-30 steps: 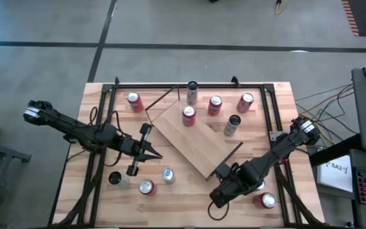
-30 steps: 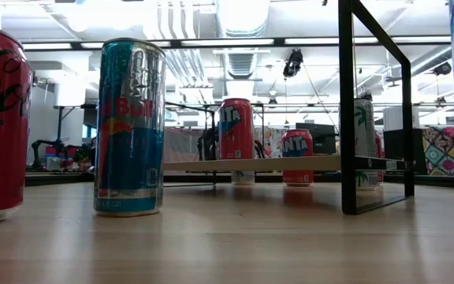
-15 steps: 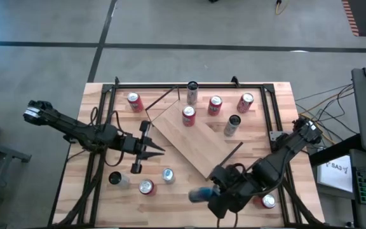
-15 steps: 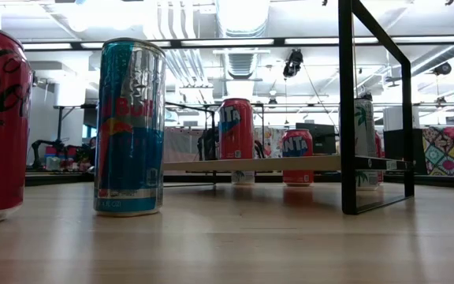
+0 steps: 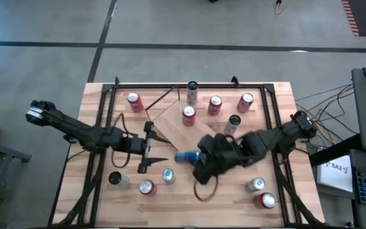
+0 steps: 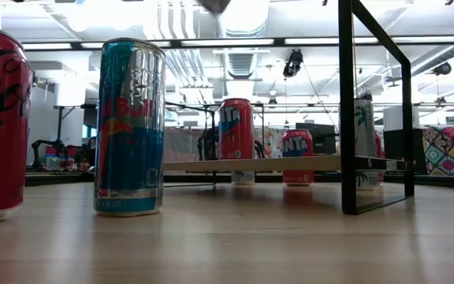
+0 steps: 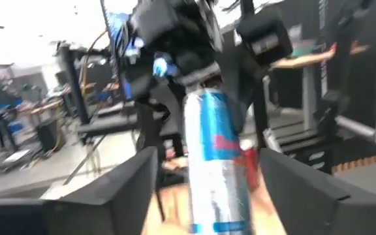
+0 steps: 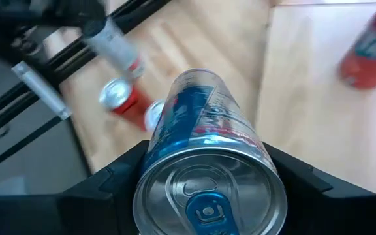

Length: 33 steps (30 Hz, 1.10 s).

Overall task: Place canned beverage on shelf
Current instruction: Put the center blue soda can on the shelf

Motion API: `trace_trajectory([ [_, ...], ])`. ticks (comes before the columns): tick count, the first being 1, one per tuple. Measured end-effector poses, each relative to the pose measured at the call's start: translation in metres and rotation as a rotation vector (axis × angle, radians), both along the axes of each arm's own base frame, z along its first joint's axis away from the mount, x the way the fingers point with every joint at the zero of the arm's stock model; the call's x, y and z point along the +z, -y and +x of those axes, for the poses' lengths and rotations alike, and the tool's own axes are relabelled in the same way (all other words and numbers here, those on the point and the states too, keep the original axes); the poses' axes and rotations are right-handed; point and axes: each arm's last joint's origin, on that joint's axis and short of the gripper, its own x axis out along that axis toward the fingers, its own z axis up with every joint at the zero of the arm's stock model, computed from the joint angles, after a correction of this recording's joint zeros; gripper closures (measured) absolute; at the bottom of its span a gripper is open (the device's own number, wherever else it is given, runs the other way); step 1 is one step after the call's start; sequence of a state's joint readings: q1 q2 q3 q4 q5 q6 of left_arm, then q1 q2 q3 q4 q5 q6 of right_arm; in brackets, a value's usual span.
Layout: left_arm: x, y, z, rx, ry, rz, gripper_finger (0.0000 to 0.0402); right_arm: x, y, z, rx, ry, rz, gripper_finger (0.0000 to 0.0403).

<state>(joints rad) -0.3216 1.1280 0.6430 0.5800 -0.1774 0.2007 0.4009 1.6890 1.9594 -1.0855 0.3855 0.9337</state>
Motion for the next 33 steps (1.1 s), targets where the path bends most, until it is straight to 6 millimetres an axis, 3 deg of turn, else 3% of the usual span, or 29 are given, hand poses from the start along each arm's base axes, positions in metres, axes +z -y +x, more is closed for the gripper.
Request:
trace_trajectory([
  [4, -0.017, 0.000, 0.013, 0.121, -0.066, 0.022, 0.0096, -0.001, 0.024, 0.008, -0.036, -0.015, -0.038, 0.0172],
  [8, -0.031, -0.001, 0.022, 0.254, -0.117, 0.037, 0.0096, -0.001, 0.039, 0.012, -0.051, -0.022, -0.059, 0.0172],
  [12, -0.032, -0.001, 0.033, 0.377, -0.130, 0.036, 0.0105, -0.001, 0.047, 0.015, -0.057, -0.022, -0.070, 0.0172],
  [26, -0.035, 0.008, 0.071, 0.417, -0.229, 0.135, 0.0112, -0.010, 0.047, 0.024, -0.047, -0.042, -0.067, 0.0172],
  [33, -0.037, 0.009, 0.073, 0.424, -0.246, 0.154, 0.0174, -0.009, 0.047, 0.025, -0.023, -0.034, -0.074, 0.0171],
])
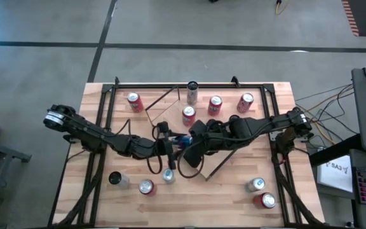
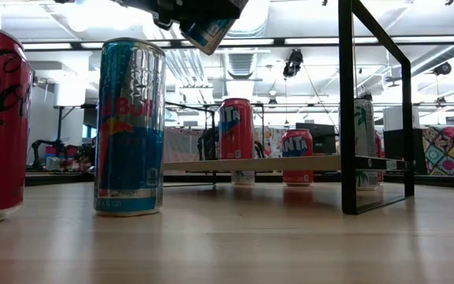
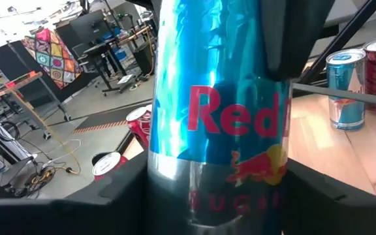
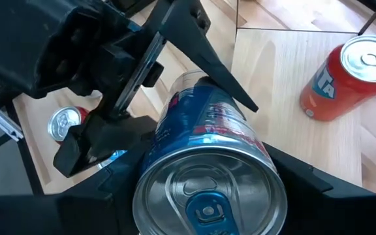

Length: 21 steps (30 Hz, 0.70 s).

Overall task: Place canned beverage on shelf
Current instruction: Put the center blue soda can on the shelf

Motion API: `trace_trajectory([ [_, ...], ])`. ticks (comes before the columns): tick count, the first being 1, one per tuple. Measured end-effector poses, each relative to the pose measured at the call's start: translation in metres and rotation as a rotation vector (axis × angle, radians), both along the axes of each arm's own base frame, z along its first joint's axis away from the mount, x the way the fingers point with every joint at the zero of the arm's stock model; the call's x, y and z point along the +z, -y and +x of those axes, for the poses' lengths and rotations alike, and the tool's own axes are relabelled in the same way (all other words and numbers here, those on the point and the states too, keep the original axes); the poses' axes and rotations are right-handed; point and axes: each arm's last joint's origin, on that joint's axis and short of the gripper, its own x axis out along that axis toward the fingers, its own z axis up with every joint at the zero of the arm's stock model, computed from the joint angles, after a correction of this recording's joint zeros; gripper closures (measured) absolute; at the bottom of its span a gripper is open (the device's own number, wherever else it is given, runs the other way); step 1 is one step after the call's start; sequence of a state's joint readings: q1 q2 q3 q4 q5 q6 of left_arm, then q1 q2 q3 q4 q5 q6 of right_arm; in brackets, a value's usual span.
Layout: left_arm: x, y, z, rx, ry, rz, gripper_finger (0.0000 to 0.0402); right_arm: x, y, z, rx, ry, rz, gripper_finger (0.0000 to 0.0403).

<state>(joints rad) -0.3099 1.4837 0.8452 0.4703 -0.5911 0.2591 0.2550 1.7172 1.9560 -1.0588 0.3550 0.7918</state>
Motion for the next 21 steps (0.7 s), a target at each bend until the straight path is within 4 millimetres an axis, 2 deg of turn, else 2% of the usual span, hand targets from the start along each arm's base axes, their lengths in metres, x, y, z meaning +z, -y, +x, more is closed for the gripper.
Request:
trace_trajectory([
  [2, 0.001, 0.000, -0.001, 0.004, 0.002, 0.001, 0.0190, 0.000, 0.000, 0.000, 0.005, 0.003, -0.009, 0.0163],
  [11, 0.005, 0.000, -0.010, -0.084, -0.012, -0.021, 0.0190, 0.011, 0.000, 0.005, 0.096, 0.082, -0.091, 0.0089],
  [16, 0.010, -0.008, -0.029, -0.106, 0.020, -0.033, 0.0190, 0.029, 0.000, 0.003, 0.206, 0.117, -0.194, 0.0070],
  [21, 0.019, -0.024, -0.054, -0.175, 0.116, -0.057, 0.0190, 0.048, 0.005, 0.003, 0.316, 0.175, -0.332, 0.0067],
])
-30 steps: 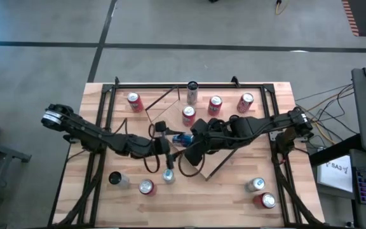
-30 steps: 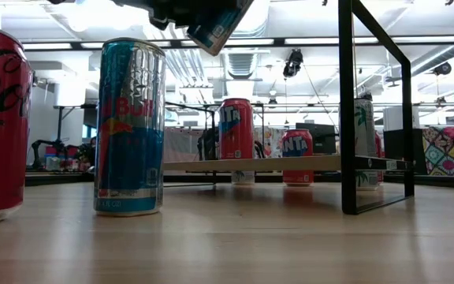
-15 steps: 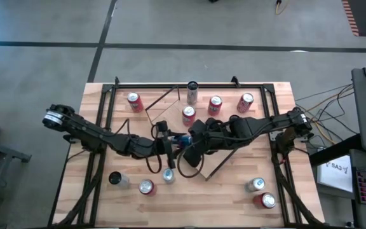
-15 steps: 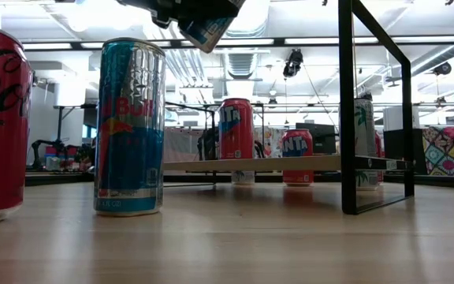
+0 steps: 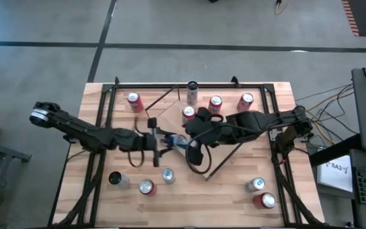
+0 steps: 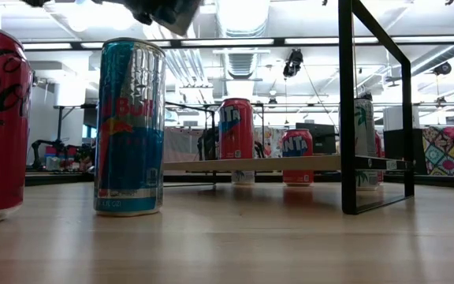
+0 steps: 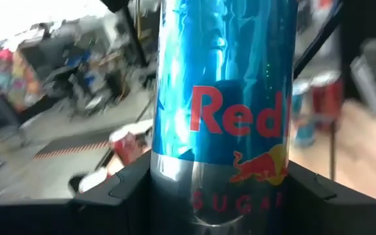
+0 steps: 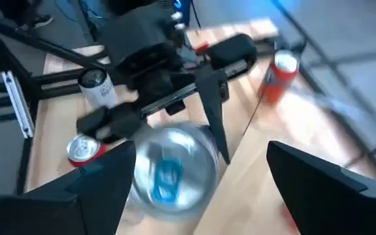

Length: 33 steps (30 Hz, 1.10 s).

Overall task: Place canned beverage on shelf
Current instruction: Put the center blue soda can on the shelf

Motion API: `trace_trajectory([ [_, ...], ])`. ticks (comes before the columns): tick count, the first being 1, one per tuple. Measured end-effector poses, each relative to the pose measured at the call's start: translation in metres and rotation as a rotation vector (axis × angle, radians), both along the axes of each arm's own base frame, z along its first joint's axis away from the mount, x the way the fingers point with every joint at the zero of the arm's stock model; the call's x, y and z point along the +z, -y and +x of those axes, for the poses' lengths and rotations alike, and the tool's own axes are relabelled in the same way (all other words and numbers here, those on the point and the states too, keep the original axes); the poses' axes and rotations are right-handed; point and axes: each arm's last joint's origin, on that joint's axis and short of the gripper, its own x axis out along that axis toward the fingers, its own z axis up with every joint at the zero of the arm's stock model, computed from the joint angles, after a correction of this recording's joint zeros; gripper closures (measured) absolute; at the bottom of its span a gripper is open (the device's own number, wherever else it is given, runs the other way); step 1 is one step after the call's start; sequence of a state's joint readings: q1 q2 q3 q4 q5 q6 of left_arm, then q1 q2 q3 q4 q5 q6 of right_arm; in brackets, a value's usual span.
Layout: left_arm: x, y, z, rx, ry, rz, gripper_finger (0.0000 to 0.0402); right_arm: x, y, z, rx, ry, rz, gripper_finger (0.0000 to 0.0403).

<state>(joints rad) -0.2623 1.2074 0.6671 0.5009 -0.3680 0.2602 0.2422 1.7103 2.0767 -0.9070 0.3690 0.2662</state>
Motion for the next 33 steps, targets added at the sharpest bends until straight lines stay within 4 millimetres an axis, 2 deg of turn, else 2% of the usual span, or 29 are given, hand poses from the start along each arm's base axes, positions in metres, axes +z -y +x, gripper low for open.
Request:
trace_trajectory([
  [6, 0.008, -0.032, -0.023, -0.096, 0.130, -0.048, 0.0190, 0.012, 0.021, 0.003, 0.051, 0.027, -0.146, 0.0067],
  [9, 0.007, -0.047, -0.029, -0.114, 0.155, -0.081, 0.0190, 0.010, 0.037, 0.006, 0.077, -0.001, -0.205, 0.0067],
  [13, 0.004, -0.059, -0.030, -0.120, 0.159, -0.104, 0.0190, 0.004, 0.055, 0.013, 0.182, 0.001, -0.179, 0.0069],
  [19, 0.003, -0.064, -0.030, -0.098, 0.168, -0.102, 0.0190, 0.000, 0.072, 0.019, 0.245, 0.033, -0.168, 0.0073],
  [29, 0.005, -0.066, -0.030, -0.040, 0.194, -0.116, 0.0190, 0.003, 0.073, 0.027, 0.289, 0.126, -0.212, 0.0074],
  [33, 0.006, -0.066, -0.030, -0.025, 0.210, -0.117, 0.0190, -0.002, 0.078, 0.035, 0.283, 0.125, -0.225, 0.0074],
])
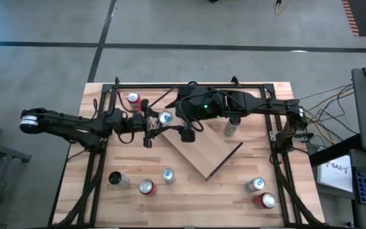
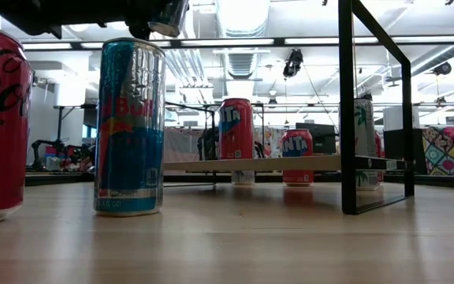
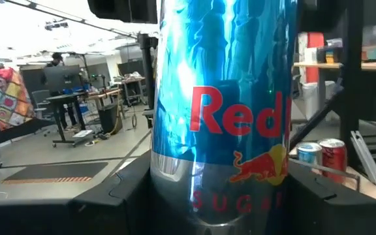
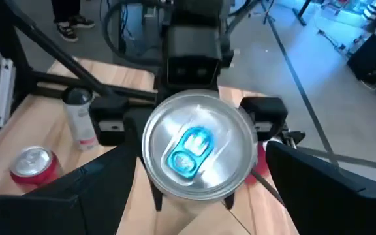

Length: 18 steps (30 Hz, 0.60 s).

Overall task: Place canned beverage on shelf
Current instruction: Put the center blue soda can on the shelf

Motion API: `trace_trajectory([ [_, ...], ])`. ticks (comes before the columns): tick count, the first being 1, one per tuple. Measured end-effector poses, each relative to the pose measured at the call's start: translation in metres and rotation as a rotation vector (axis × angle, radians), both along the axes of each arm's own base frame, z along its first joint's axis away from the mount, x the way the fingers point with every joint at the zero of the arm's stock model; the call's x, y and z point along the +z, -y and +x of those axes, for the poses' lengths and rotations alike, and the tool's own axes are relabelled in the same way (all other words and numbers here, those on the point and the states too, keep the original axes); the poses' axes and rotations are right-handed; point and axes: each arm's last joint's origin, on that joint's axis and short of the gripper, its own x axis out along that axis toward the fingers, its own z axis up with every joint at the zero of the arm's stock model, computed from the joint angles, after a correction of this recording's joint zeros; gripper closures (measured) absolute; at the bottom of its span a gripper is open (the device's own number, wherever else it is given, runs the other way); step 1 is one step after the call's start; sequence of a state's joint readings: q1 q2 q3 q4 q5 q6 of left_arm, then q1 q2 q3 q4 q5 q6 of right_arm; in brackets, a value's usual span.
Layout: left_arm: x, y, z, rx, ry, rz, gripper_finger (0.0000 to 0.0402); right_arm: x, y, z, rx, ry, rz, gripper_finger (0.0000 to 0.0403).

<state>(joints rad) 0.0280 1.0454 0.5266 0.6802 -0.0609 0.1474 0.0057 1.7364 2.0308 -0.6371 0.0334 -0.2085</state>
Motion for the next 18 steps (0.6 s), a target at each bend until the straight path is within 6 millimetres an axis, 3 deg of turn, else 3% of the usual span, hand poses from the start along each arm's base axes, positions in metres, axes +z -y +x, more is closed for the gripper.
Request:
trace_trajectory([
  [5, 0.000, 0.000, 0.000, 0.011, 0.000, -0.001, 0.0189, -0.009, 0.004, 0.012, 0.003, 0.004, -0.011, 0.0075],
  [10, 0.000, 0.000, 0.000, 0.013, 0.002, 0.003, 0.0187, -0.006, 0.010, 0.013, -0.016, 0.033, 0.014, 0.0088],
  [18, 0.000, -0.001, 0.000, 0.049, -0.002, -0.002, 0.0161, -0.006, 0.018, 0.013, -0.045, 0.035, 0.067, 0.0184],
])
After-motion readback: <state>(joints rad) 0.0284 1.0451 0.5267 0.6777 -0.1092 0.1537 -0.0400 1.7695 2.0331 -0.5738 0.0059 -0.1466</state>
